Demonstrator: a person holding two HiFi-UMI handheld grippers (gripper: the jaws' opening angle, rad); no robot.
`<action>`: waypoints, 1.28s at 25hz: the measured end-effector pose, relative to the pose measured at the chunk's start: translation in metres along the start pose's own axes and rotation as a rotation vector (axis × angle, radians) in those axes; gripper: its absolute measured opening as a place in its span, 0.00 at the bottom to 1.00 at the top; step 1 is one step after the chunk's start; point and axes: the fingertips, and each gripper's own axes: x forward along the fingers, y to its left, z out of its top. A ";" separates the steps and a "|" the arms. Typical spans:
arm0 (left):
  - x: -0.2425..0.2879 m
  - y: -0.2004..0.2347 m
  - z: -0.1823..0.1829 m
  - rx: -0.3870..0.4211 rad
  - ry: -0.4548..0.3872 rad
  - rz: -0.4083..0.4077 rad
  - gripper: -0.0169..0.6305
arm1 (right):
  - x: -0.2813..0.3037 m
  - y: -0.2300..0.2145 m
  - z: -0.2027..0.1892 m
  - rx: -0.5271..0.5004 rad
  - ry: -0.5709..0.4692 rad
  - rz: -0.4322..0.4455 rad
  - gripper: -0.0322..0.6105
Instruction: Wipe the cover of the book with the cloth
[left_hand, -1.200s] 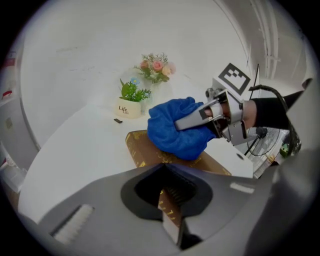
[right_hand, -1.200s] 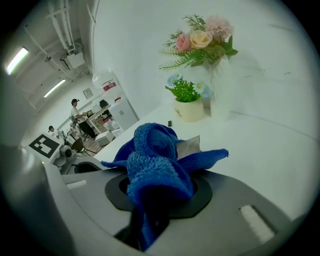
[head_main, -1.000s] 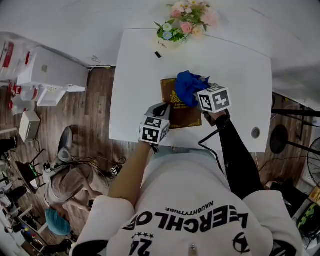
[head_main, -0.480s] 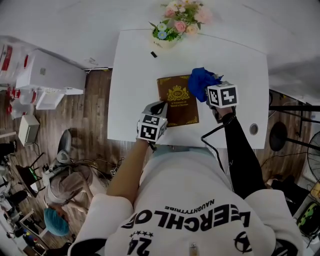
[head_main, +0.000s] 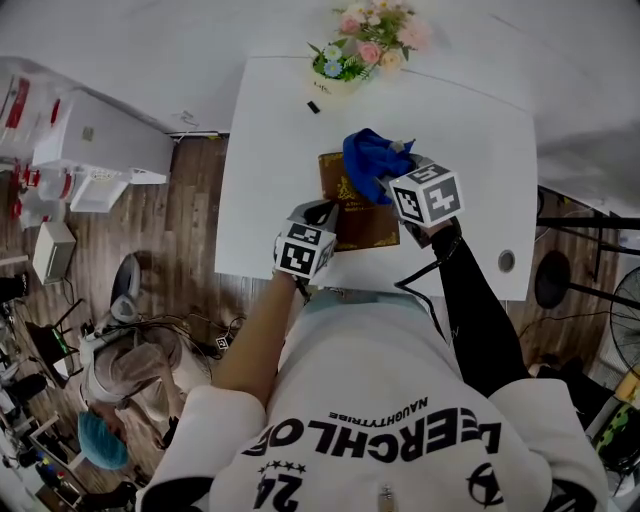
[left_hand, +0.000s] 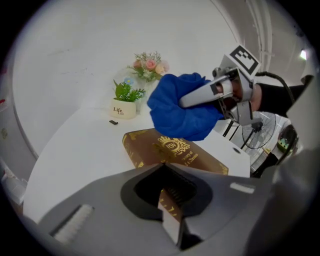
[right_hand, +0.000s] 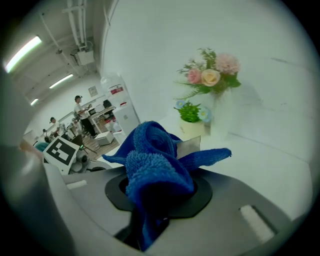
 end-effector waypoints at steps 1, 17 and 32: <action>-0.002 -0.002 0.000 0.013 -0.004 -0.012 0.11 | 0.006 0.011 0.001 -0.022 0.009 0.022 0.21; -0.004 -0.009 -0.011 -0.027 -0.019 -0.053 0.11 | 0.050 0.041 -0.032 -0.015 0.136 0.085 0.21; -0.004 -0.009 -0.011 -0.019 -0.010 -0.049 0.11 | 0.003 -0.042 -0.058 0.127 0.111 -0.099 0.21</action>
